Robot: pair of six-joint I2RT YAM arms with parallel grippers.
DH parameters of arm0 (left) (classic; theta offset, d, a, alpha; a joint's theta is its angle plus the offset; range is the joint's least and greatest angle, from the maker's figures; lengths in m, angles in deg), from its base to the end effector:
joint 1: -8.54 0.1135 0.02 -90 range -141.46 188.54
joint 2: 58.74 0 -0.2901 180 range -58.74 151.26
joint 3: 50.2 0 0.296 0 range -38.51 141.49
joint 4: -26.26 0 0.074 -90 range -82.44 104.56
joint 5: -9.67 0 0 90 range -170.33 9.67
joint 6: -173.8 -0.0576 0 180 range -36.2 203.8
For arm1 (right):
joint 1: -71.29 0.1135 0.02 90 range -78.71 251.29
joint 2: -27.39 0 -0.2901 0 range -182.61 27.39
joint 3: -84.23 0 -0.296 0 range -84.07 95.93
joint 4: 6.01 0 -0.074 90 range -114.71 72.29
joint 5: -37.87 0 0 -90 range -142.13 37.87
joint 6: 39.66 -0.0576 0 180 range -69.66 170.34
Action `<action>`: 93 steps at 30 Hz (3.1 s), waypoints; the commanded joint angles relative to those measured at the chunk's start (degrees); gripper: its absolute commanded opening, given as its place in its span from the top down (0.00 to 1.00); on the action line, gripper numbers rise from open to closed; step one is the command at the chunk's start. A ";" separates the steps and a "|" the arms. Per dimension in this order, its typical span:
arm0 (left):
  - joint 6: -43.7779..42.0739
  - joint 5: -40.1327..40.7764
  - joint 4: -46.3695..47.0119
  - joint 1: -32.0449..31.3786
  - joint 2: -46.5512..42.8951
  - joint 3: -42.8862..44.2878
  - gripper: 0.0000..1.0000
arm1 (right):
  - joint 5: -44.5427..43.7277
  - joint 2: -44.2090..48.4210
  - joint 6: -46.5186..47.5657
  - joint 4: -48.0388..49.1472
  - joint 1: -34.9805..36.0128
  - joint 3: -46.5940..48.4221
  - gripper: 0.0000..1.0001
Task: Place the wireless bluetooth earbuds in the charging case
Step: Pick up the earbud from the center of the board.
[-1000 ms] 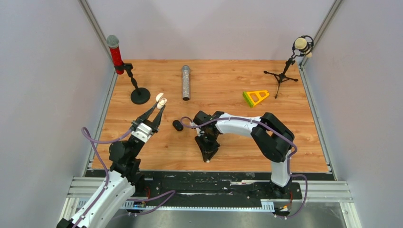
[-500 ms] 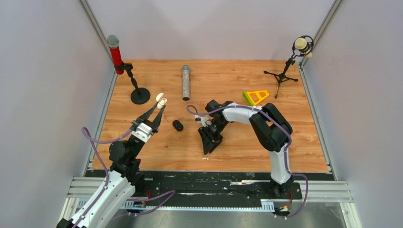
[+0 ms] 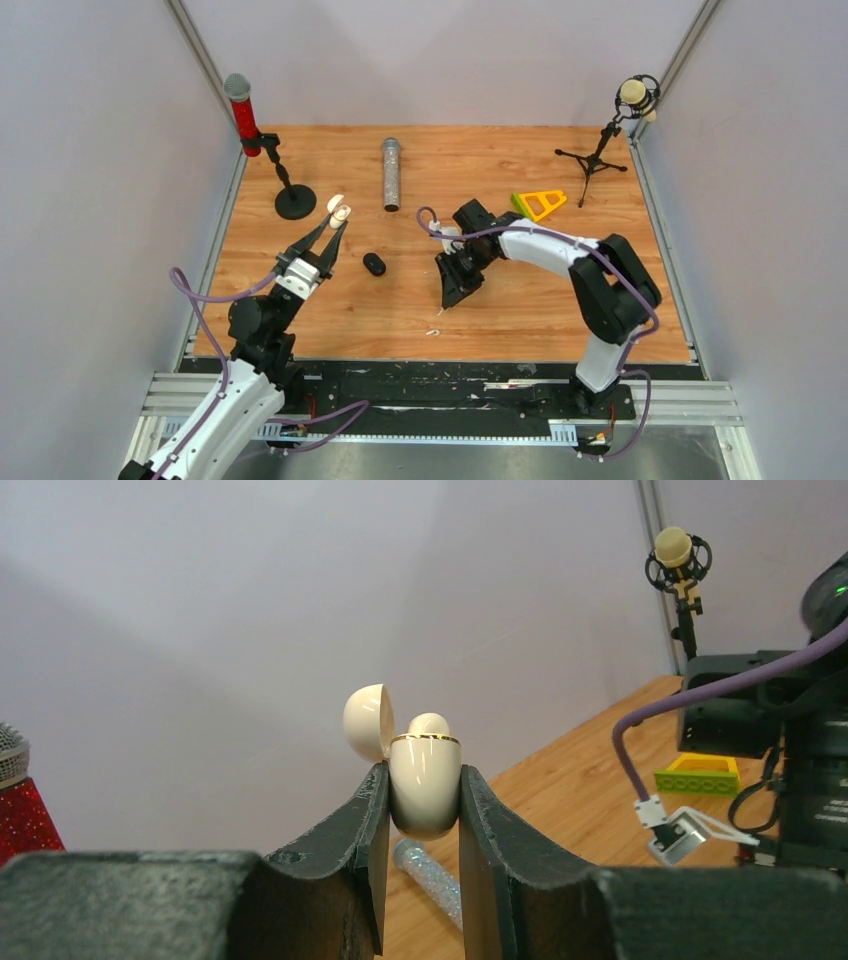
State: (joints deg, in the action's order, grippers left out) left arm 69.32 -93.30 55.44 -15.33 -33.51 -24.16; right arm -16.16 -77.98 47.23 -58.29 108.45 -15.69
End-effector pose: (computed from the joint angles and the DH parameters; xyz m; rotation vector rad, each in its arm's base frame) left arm 0.1468 -0.0791 0.3064 0.5378 0.9199 -0.2666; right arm 0.2908 0.2628 0.1490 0.9646 -2.7936 -1.0110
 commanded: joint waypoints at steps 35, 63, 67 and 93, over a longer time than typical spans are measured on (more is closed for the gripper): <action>6.44 -3.34 -3.11 -0.03 -3.96 2.32 1.00 | -33.04 7.49 -27.63 18.33 21.67 -16.35 0.66; 10.29 -5.35 -5.99 -0.03 -3.04 2.46 1.00 | -50.14 20.26 -18.46 8.90 19.50 -5.38 0.93; 7.95 -11.50 -1.39 -0.03 -2.32 0.07 1.00 | -56.96 24.10 -13.80 5.34 19.52 4.16 0.93; 1.49 -24.03 12.79 -0.03 5.31 -1.68 1.00 | -47.23 17.90 -18.16 -9.34 24.44 35.12 0.99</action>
State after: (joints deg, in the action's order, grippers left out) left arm 68.36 -117.36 65.04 -15.33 -28.13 -26.41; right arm -63.53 -60.88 28.80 -68.32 132.43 16.22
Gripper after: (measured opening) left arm 0.335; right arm 0.224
